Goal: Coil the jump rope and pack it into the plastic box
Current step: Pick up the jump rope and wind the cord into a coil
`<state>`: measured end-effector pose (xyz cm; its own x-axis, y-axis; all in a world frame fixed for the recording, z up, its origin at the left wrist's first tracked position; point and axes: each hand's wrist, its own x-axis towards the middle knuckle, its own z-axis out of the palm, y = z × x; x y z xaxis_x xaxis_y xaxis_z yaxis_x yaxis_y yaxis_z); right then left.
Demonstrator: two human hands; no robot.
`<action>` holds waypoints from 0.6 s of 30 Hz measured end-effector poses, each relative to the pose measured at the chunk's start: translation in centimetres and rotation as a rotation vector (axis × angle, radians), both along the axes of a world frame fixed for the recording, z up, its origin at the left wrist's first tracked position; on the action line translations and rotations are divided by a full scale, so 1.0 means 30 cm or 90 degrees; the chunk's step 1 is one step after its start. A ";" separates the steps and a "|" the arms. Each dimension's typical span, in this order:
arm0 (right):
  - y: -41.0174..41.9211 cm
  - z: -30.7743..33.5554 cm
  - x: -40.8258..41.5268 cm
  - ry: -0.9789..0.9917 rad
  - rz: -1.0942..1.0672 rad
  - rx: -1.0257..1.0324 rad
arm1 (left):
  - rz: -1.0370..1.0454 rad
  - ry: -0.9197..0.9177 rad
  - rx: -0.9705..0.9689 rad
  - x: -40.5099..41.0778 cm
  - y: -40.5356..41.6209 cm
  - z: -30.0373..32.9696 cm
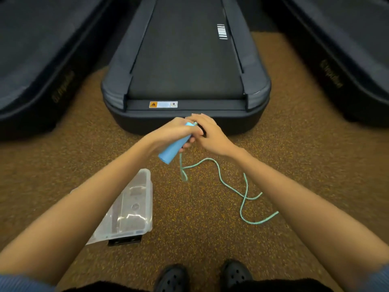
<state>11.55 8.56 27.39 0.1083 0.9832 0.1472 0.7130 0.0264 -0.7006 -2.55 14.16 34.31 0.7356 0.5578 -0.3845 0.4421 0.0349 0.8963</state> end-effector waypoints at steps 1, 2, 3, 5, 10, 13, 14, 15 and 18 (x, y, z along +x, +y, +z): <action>0.000 0.007 -0.006 0.000 0.002 0.007 | -0.002 -0.008 -0.007 -0.007 -0.007 0.016; -0.004 0.011 -0.014 -0.008 0.004 0.020 | -0.002 -0.021 -0.012 -0.017 -0.017 0.026; -0.013 0.017 -0.022 -0.016 0.006 0.036 | 0.001 -0.036 -0.011 -0.029 -0.030 0.032; -0.033 0.026 -0.032 -0.027 0.000 0.052 | 0.020 -0.058 0.021 -0.056 -0.060 0.032; -0.045 0.065 -0.025 -0.118 -0.031 0.058 | 0.156 -0.056 0.257 -0.084 -0.083 0.002; -0.038 0.125 -0.022 -0.174 -0.063 0.038 | 0.195 -0.015 0.450 -0.071 -0.064 0.007; -0.035 0.144 -0.020 -0.181 -0.080 0.034 | 0.203 0.004 0.481 -0.066 -0.051 0.015; -0.032 0.158 -0.018 -0.187 -0.097 0.036 | 0.216 0.018 0.490 -0.062 -0.038 0.026; -0.029 0.179 -0.007 -0.190 -0.151 0.054 | 0.247 0.040 0.460 -0.050 -0.017 0.060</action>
<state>11.35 7.70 32.77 0.2712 0.9189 0.2863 0.8783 -0.1146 -0.4643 -4.05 13.65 36.11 0.4290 0.8935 0.1324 0.5673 -0.3806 0.7303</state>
